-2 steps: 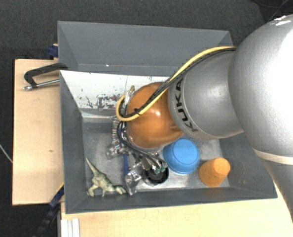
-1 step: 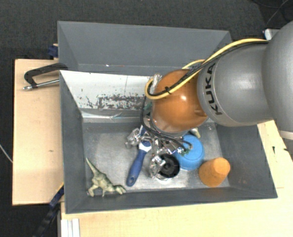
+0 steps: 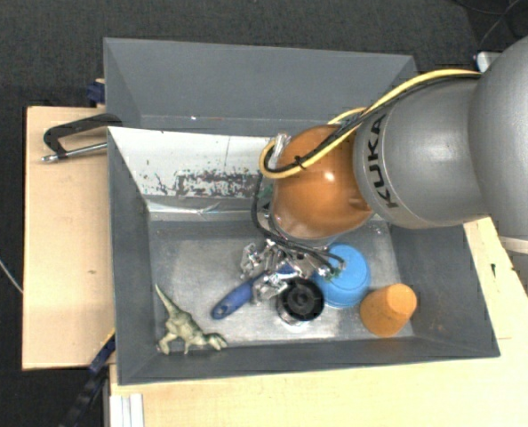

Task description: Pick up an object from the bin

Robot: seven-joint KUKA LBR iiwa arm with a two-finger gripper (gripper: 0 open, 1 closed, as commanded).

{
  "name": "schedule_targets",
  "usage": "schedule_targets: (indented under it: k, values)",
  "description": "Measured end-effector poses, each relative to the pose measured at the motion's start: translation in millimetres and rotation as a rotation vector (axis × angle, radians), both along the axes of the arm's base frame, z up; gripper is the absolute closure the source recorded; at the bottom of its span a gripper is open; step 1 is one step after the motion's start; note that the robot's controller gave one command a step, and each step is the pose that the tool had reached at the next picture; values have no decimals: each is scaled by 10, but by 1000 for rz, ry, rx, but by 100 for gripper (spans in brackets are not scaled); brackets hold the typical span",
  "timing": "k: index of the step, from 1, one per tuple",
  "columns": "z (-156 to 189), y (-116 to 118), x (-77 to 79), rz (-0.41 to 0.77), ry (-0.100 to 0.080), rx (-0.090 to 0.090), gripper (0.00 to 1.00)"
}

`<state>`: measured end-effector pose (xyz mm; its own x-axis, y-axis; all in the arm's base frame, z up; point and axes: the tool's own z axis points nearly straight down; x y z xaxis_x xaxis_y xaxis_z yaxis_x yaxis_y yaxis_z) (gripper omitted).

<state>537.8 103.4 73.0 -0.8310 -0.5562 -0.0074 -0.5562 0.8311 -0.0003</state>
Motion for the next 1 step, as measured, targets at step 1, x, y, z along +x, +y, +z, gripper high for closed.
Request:
schedule_targets:
  k: [1]
  values:
    - [1345,-207,-70,197,-5,-3,100]
